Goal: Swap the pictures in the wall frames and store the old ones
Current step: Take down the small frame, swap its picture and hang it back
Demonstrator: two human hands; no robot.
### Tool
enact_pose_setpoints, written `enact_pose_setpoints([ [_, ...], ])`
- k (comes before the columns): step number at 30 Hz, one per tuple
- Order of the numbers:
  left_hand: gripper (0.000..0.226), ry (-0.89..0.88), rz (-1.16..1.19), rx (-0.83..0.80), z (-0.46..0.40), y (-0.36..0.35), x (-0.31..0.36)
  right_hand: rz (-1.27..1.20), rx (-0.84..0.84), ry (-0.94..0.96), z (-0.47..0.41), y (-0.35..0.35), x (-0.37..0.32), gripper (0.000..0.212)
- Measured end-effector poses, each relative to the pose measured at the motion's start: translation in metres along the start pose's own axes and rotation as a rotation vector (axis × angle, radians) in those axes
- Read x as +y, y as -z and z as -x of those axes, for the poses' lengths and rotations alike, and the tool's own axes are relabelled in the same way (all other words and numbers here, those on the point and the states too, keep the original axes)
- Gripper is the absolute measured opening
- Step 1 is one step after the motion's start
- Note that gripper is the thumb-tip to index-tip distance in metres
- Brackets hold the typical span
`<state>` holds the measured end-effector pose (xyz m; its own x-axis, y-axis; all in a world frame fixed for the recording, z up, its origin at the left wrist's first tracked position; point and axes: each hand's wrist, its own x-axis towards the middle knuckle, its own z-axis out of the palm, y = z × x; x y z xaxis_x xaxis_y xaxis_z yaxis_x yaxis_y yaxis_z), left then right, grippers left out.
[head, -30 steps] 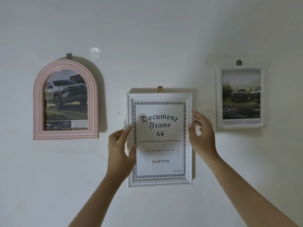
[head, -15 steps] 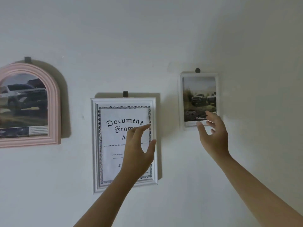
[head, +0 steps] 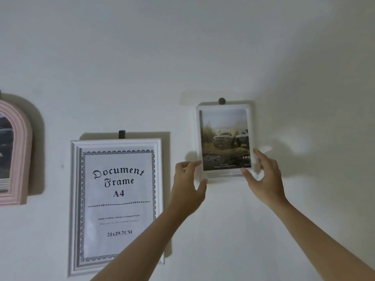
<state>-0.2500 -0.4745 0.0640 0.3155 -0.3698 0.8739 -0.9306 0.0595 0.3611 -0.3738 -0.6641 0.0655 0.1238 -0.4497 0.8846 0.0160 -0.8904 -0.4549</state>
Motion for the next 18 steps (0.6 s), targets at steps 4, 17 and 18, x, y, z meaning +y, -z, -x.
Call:
enact_pose_setpoints([
  [4,0.048,-0.037,-0.007,-0.003,-0.011,-0.013,0.0,-0.053,0.021,0.039,-0.005,-0.006,0.004,0.063],
  [17,0.047,0.028,0.225,0.012,-0.022,0.015,0.006,-0.278,-0.091,0.011,-0.01,0.003,-0.012,0.068],
  [18,0.046,0.053,0.255,0.006,-0.018,0.022,0.007,-0.3,-0.102,0.016,-0.007,0.006,-0.018,0.069],
])
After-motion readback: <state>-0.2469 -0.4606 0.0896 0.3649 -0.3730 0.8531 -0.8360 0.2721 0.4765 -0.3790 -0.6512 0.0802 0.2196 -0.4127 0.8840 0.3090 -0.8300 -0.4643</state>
